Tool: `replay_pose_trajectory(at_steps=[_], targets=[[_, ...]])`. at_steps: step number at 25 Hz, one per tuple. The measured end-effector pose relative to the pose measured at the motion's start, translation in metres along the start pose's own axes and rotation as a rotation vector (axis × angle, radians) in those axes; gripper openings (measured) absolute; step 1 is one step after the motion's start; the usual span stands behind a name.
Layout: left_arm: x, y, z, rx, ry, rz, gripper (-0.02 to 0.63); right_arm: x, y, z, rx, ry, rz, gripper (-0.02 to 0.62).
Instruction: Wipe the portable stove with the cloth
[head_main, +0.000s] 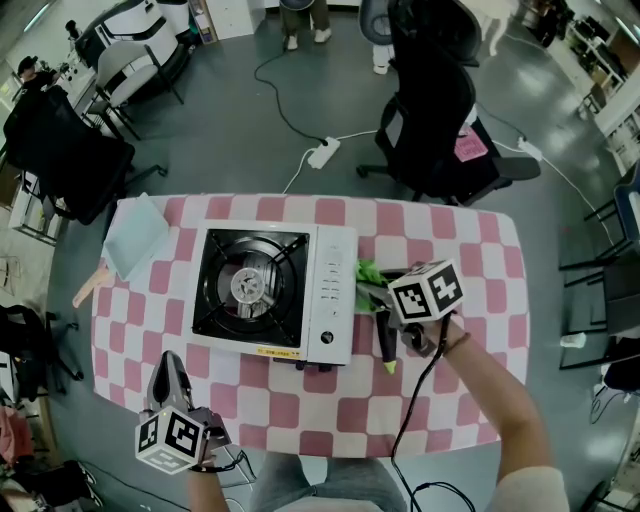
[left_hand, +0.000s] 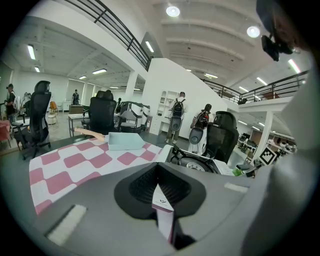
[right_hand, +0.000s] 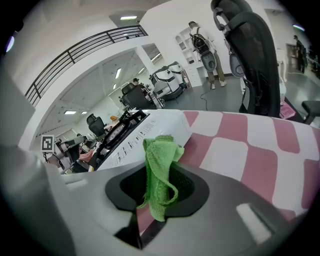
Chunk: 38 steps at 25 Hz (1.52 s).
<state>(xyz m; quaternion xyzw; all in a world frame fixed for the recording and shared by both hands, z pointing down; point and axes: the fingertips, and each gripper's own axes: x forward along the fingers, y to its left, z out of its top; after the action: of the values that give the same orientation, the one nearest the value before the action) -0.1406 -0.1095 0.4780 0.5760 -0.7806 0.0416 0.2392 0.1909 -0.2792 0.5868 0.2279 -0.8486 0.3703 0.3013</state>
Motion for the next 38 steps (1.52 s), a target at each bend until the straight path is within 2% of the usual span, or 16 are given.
replay_pose_trajectory(at_steps=[15, 22, 38], targets=[[-0.007, 0.008, 0.001, 0.001, 0.001, -0.011, 0.0, -0.004, 0.014, -0.018, 0.096, 0.0, 0.019, 0.086], [-0.008, 0.006, 0.001, 0.007, 0.005, -0.022, 0.0, -0.006, 0.021, -0.026, 0.087, 0.007, 0.0, 0.086], [-0.012, 0.006, 0.001, 0.012, 0.007, -0.043, 0.0, -0.009, 0.041, -0.053, 0.168, -0.013, 0.047, 0.086]])
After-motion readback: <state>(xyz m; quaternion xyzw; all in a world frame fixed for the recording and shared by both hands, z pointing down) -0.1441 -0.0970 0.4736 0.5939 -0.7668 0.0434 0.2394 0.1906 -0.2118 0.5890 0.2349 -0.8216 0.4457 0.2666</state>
